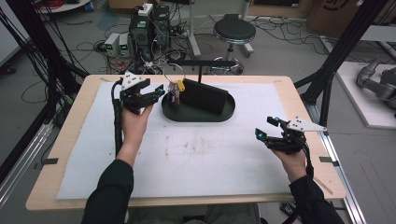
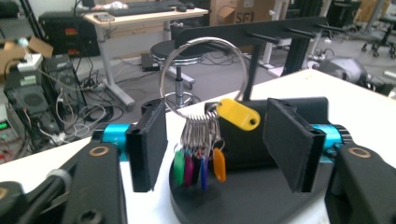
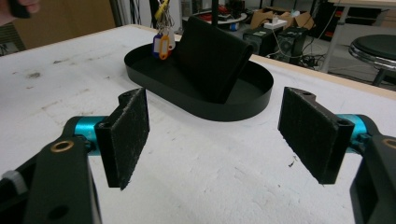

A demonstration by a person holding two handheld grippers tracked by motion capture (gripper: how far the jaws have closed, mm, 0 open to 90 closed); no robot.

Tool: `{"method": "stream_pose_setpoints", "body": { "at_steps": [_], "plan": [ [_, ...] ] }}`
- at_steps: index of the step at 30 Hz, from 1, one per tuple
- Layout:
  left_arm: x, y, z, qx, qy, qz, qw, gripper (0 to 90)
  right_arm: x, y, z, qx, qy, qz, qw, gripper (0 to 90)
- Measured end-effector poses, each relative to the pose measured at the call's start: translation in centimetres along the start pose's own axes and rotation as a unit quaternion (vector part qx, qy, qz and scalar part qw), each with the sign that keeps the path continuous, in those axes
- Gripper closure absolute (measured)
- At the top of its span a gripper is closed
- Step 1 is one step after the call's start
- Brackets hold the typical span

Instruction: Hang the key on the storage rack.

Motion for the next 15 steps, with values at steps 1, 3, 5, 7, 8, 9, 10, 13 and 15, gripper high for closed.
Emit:
{"method": "stream_pose_setpoints", "body": {
  "at_steps": [1, 3, 5, 7, 8, 9, 10, 13, 15],
  "plan": [
    [0.2, 0.2, 0.5, 0.004, -0.001, -0.005, 1.0000, 39.3, 0.0, 0.0, 0.0, 0.004, 0.000, 0.002, 1.0000, 25.0],
    [1.0, 1.0, 2.0, 0.014, -0.001, -0.013, 0.9998, 38.9, 0.0, 0.1, 0.0, 0.008, 0.001, 0.001, 1.0000, 25.1],
    [2.0, 1.7, 3.3, 0.022, -0.007, -0.015, 0.9996, 37.0, 0.0, 0.1, 0.1, 0.014, 0.000, -0.002, 0.9999, 25.1],
    [3.2, 2.3, 4.4, 0.033, -0.012, -0.016, 0.9993, 36.2, -0.1, 0.2, 0.2, 0.019, 0.002, -0.004, 0.9998, 25.0],
    [3.8, 2.7, 5.0, 0.035, -0.017, -0.014, 0.9991, 36.1, 0.0, 0.2, 0.3, 0.022, 0.001, -0.004, 0.9997, 25.0],
    [4.4, 3.0, 5.5, 0.038, -0.021, -0.014, 0.9990, 35.7, -0.1, 0.2, 0.4, 0.024, 0.002, -0.004, 0.9997, 25.0],
    [5.0, 3.3, 6.0, 0.039, -0.027, -0.017, 0.9987, 35.4, -0.1, 0.2, 0.4, 0.027, 0.002, -0.005, 0.9996, 25.0],
    [6.8, 4.0, 7.5, 0.036, -0.038, -0.018, 0.9985, 33.9, 0.0, 0.3, 0.5, 0.032, 0.002, -0.007, 0.9995, 25.1],
    [7.8, 4.1, 8.4, 0.034, -0.041, -0.017, 0.9984, 33.9, 0.0, 0.3, 0.5, 0.036, 0.001, -0.006, 0.9993, 25.0]
  ]
}}
Point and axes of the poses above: each handheld gripper's, and its own axes: z roughly backward along the jaws, x roughly out of its underside, y roughly to its right, the point moved 3 cm from there along -z, roughly forward along the jaws, and after that the axes turned 3 degrees about x, right-handed, at the moved point
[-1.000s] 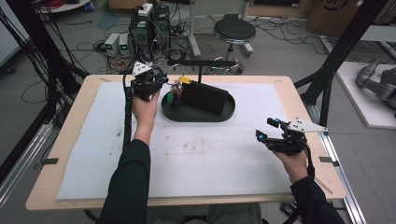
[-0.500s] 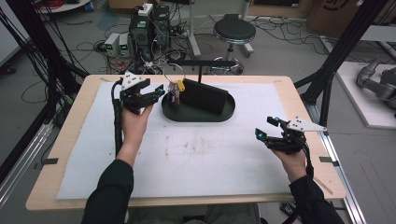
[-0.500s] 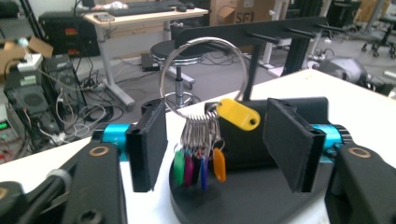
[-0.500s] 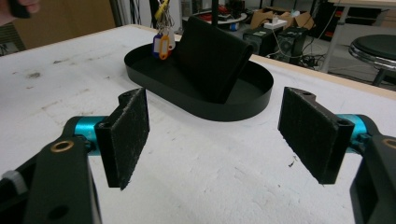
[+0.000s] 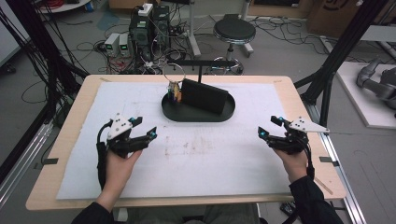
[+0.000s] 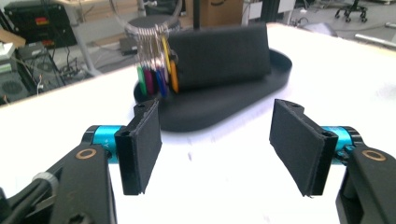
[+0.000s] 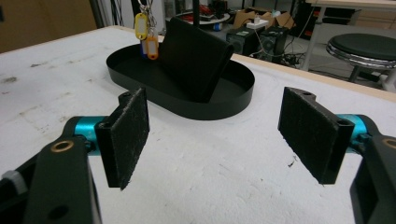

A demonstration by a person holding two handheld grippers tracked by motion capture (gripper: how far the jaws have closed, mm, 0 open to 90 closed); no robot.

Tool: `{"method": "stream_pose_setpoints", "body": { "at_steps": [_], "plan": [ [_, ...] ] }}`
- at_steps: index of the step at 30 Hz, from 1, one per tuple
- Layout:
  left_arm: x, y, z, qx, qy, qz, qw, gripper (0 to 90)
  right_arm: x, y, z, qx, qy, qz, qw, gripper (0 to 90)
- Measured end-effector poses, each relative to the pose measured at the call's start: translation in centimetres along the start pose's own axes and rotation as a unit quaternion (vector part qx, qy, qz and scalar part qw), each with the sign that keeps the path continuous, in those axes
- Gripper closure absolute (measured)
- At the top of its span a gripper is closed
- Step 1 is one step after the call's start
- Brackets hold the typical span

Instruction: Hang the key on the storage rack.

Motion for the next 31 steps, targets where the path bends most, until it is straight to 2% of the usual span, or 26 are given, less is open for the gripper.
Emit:
{"method": "stream_pose_setpoints", "body": {
  "at_steps": [4, 7, 10, 14, 20, 24, 31],
  "plan": [
    [1.3, -0.3, 1.0, -0.018, -0.004, -0.013, 0.9998, 31.6, 0.0, 0.0, 0.0, 0.006, -0.002, 0.001, 1.0000, 25.0],
    [1.4, -1.1, 1.4, -0.025, -0.008, -0.018, 0.9995, 29.0, 0.0, 0.0, 0.0, 0.014, -0.002, 0.003, 0.9999, 25.0],
    [1.6, -1.9, 2.0, -0.047, -0.005, -0.022, 0.9986, 26.3, 0.0, -0.1, 0.0, 0.022, -0.001, 0.003, 0.9998, 25.1],
    [2.1, -2.5, 2.4, -0.052, -0.004, -0.013, 0.9985, 23.8, 0.1, 0.3, 0.1, 0.034, -0.003, 0.004, 0.9994, 25.0],
    [2.4, -2.2, 1.7, -0.046, -0.018, -0.024, 0.9985, 23.8, 0.1, 0.5, 0.3, 0.042, -0.005, 0.001, 0.9991, 25.0],
    [2.5, -2.2, 1.5, -0.047, -0.020, -0.030, 0.9983, 23.8, 0.2, 0.4, 0.4, 0.041, -0.007, 0.002, 0.9991, 25.0],
    [2.6, -2.7, 1.6, -0.055, -0.020, -0.021, 0.9981, 23.8, 0.3, 0.5, 0.3, 0.041, -0.012, 0.008, 0.9991, 25.0]
  ]
}}
Point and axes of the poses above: each handheld gripper's, and its own axes: z roughly backward along the jaws, x roughly out of its underside, y roughly to its right, the point moved 3 cm from there along -z, roughly forward along the jaws, and after that the axes turned 3 degrees about x, right-handed, at the moved point
